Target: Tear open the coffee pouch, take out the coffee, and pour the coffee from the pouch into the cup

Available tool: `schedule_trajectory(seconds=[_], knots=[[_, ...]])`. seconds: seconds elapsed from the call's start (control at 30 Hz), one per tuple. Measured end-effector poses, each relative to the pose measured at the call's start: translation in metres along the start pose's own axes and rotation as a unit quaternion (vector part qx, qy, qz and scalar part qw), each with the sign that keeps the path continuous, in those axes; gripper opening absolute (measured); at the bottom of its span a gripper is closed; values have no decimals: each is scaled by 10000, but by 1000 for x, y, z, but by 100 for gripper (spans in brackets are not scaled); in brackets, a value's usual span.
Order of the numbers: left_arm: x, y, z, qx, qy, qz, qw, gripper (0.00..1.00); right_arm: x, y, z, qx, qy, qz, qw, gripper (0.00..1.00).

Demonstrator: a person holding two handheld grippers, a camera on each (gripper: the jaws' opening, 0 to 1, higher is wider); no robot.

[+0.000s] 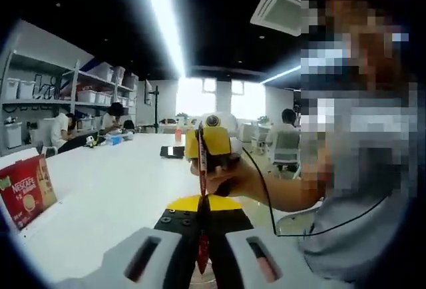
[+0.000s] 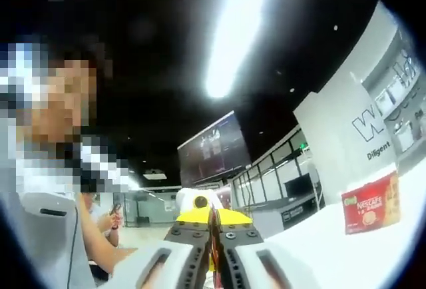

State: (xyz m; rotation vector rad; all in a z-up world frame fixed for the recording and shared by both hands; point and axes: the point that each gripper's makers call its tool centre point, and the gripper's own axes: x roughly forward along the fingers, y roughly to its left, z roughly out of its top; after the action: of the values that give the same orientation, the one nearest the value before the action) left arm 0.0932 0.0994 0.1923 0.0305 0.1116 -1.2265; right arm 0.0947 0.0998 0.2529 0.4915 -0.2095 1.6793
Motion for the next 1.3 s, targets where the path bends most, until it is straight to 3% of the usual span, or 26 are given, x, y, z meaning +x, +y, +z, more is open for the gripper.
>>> schedule_trajectory(seconds=[0.1, 0.27, 0.4, 0.53, 0.97, 1.3], knots=[[1, 0, 11, -48, -143, 37, 9999, 13, 1, 0, 0, -102, 11, -24, 9999, 2], [9, -1, 32, 114, -113, -2, 9999, 8, 10, 3, -6, -157, 143, 56, 9998, 1], [9, -2, 32, 186, 5, -90, 9998, 4, 13, 5, -4, -72, 229, 62, 9997, 1], [4, -5, 33, 51, -383, -181, 9991, 4, 15, 8, 3, -175, 328, -2, 9993, 0], [-9, -2, 2, -73, -403, -13, 9992, 4, 11, -1, 13, -350, 357, -152, 9986, 0], [-10, 1, -8, -144, -370, -8, 9992, 4, 5, -7, 13, -303, 282, -202, 9989, 0]])
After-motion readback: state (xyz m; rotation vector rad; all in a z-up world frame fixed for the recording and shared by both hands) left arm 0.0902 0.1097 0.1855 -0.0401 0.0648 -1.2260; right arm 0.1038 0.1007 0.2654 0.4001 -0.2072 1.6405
